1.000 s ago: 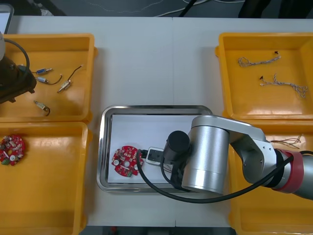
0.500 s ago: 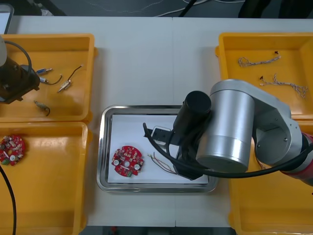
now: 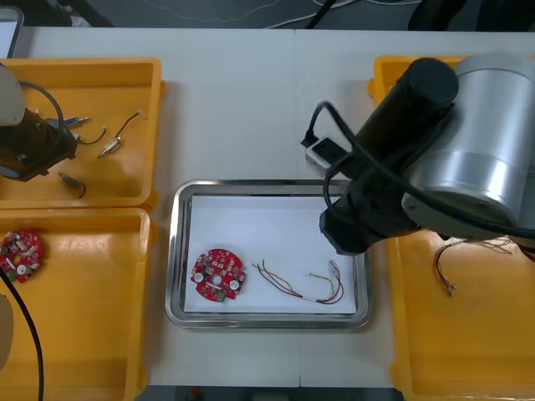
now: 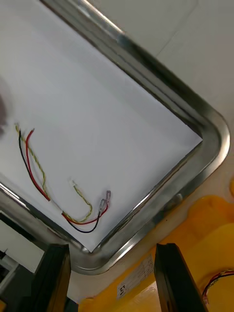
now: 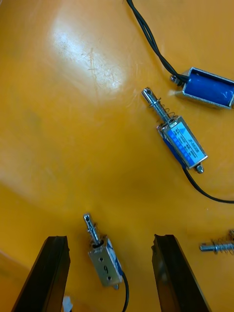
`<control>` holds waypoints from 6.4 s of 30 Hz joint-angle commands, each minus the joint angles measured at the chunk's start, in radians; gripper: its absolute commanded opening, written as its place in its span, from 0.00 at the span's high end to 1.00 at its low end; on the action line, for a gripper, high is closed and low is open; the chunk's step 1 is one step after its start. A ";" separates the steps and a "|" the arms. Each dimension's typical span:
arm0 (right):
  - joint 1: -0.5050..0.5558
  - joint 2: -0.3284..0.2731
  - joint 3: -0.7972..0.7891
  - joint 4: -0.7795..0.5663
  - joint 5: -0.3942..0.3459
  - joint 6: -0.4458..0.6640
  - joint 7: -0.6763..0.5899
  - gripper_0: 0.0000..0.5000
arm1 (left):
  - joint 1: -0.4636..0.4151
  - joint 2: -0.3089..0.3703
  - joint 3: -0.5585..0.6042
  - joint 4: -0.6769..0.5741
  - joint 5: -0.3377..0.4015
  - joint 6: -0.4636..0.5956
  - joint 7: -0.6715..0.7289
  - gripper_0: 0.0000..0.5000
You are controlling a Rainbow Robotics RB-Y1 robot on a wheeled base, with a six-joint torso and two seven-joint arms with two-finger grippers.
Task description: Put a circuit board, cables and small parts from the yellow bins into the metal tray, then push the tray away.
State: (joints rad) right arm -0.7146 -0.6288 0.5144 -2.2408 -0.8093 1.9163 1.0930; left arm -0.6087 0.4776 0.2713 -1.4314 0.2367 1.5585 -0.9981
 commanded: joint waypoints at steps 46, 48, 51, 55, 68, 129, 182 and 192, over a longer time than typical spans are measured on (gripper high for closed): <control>0.310 -0.181 -0.784 0.161 0.032 0.004 -0.160 0.00 | 0.055 -0.082 0.052 -0.012 0.013 0.012 -0.062 0.00; 0.288 -0.184 -0.784 0.202 0.029 0.004 -0.150 0.00 | 0.056 -0.086 0.052 -0.012 0.007 0.012 -0.062 0.00; 0.248 -0.186 -0.781 0.274 0.030 0.004 -0.104 0.00 | 0.056 -0.091 0.052 -0.012 0.004 0.015 -0.062 0.00; 0.193 -0.189 -0.764 0.375 0.061 0.004 -0.005 0.00 | 0.058 -0.093 0.049 -0.012 0.006 0.017 -0.063 0.24; 0.029 -0.198 -0.608 0.633 0.173 -0.197 0.130 0.00 | 0.059 -0.094 0.035 -0.014 0.013 0.029 -0.063 1.00; -0.259 -0.003 -0.415 1.449 0.157 -0.732 0.829 0.00 | 0.127 0.036 -0.405 -0.770 0.348 0.361 0.110 1.00; -0.299 0.080 -0.588 1.346 0.220 -0.296 0.663 1.00 | 0.125 0.039 -0.817 -0.527 0.144 0.017 0.308 1.00; -0.295 0.090 -0.588 1.307 0.239 -0.286 0.647 0.87 | 0.125 0.041 -0.837 -0.503 0.142 -0.028 0.332 1.00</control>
State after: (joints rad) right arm -0.9756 -0.5467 -0.0503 -0.8908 -0.5786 1.6226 1.7629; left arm -0.4901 0.4902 -0.5355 -1.9363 0.3887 1.5575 -0.7508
